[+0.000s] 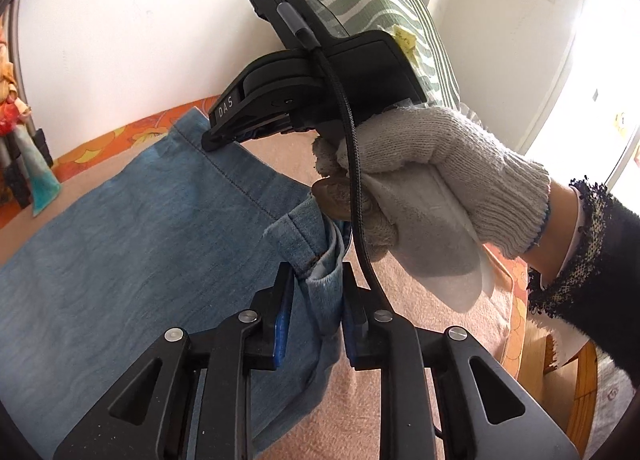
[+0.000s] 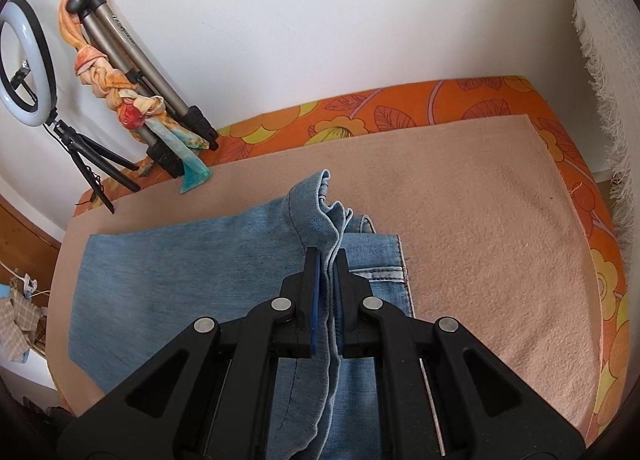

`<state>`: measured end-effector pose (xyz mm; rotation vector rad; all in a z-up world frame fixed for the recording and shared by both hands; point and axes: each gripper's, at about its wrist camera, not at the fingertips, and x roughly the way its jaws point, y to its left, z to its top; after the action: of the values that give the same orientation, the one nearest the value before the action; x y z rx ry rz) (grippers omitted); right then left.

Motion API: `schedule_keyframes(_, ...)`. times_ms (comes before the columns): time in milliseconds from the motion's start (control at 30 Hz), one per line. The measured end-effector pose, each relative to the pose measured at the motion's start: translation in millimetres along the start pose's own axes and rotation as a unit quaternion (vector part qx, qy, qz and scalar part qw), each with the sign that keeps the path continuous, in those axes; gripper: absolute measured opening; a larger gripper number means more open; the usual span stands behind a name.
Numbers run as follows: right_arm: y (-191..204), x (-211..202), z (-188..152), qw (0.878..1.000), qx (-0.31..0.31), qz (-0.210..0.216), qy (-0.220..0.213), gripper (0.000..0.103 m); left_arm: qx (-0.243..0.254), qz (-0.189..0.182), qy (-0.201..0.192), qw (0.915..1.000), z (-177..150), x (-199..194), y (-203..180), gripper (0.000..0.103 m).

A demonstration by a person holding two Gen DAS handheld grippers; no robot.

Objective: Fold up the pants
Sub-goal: 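Lay the leg end down on the jeans and open both tools, then move both tools to the edge of the folded jeans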

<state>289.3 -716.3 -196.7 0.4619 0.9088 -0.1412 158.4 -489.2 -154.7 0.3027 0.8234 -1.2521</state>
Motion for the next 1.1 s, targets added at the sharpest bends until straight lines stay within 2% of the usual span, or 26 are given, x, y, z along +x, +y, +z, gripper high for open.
schedule_keyframes(167, -2, 10, -3, 0.999, -0.009, -0.026, 0.015, 0.007, -0.002, -0.003, 0.004, 1.0000, -12, -10, 2, 0.022)
schedule_keyframes(300, -5, 9, -2, 0.997, -0.008, -0.069, 0.020, 0.015, 0.001, 0.005, -0.003, 1.0000, -15, -26, 10, 0.023)
schedule_keyframes(500, -9, -22, -3, 0.998, 0.009, -0.062, -0.007, 0.019, -0.007, 0.022, -0.020, 0.9995, -23, -64, 19, 0.023)
schedule_keyframes(600, -1, -39, -6, 0.998, 0.008, -0.056, -0.018, 0.020, -0.015, 0.035, -0.029, 0.9988, -28, -84, 30, 0.023)
schedule_keyframes(700, 13, -60, -10, 0.998, 0.001, -0.046, -0.034, 0.026, -0.021, 0.057, -0.042, 0.9973, -35, -106, 41, 0.023)
schedule_keyframes(767, 24, -74, -13, 0.998, -0.002, -0.036, -0.044, 0.033, -0.028, 0.071, -0.047, 0.9960, -43, -124, 50, 0.030)
schedule_keyframes(800, 31, -80, -15, 0.998, -0.004, -0.031, -0.050, 0.034, -0.033, 0.079, -0.051, 0.9950, -46, -132, 55, 0.041)
schedule_keyframes(833, 38, -87, -17, 0.998, -0.007, -0.025, -0.054, 0.036, -0.039, 0.088, -0.056, 0.9938, -49, -142, 60, 0.045)
schedule_keyframes(967, 70, -110, -25, 0.997, -0.024, -0.006, -0.068, 0.046, -0.068, 0.124, -0.072, 0.9874, -66, -180, 85, 0.045)
schedule_keyframes(1100, 105, -131, -32, 0.996, -0.039, 0.017, -0.079, 0.055, -0.120, 0.159, -0.076, 0.9770, -89, -211, 118, 0.055)
